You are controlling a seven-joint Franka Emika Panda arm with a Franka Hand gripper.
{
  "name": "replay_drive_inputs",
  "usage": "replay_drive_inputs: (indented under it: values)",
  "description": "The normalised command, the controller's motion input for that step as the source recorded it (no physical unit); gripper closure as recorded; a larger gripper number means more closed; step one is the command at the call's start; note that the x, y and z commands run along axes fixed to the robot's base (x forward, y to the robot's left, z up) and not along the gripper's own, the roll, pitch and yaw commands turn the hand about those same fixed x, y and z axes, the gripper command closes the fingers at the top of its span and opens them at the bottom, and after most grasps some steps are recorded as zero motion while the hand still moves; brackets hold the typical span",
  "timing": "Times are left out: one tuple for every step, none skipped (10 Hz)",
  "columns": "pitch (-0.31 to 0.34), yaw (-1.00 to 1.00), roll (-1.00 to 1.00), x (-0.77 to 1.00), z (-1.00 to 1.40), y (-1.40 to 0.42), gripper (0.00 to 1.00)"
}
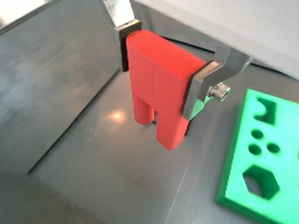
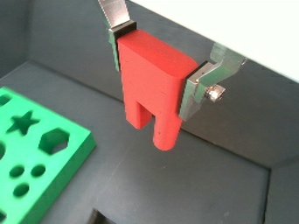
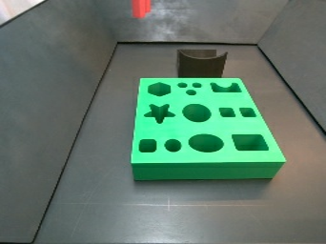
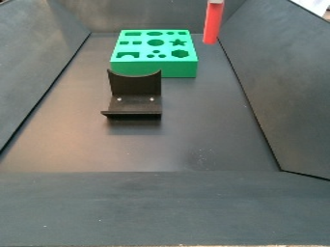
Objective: Pick up the square-circle object. Move up. Rotate the square-circle object. Move to above the board. Insert the square-circle object.
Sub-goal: Rotate the square-circle object.
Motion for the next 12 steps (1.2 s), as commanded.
replay_drive_inputs:
  values:
    - [-0.003,-1.0,0.0,0.02,0.0,0.0,1.0]
    - [-0.004,-1.0,0.0,0.02,0.0,0.01,1.0]
    - [-0.004,-1.0,0.0,0.02,0.0,0.01,1.0]
    - [-0.005,-1.0,0.0,0.02,0.0,0.01,1.0]
    - [-0.006,-1.0,0.0,0.02,0.0,0.01,1.0]
    - [-0.007,-1.0,0.0,0.02,0.0,0.01,1.0]
    - [-0.008,-1.0,0.0,0.02,0.0,0.01,1.0]
    - [-0.009,-0.71,0.0,0.02,0.0,0.01,1.0]
    - [-0.009,-0.47,0.0,0.02,0.0,0.01,1.0]
    - [-0.003,-1.0,0.0,0.0,0.0,0.0,1.0]
    - [-0.004,-1.0,0.0,0.0,0.0,0.0,1.0]
    - [-0.004,-1.0,0.0,0.0,0.0,0.0,1.0]
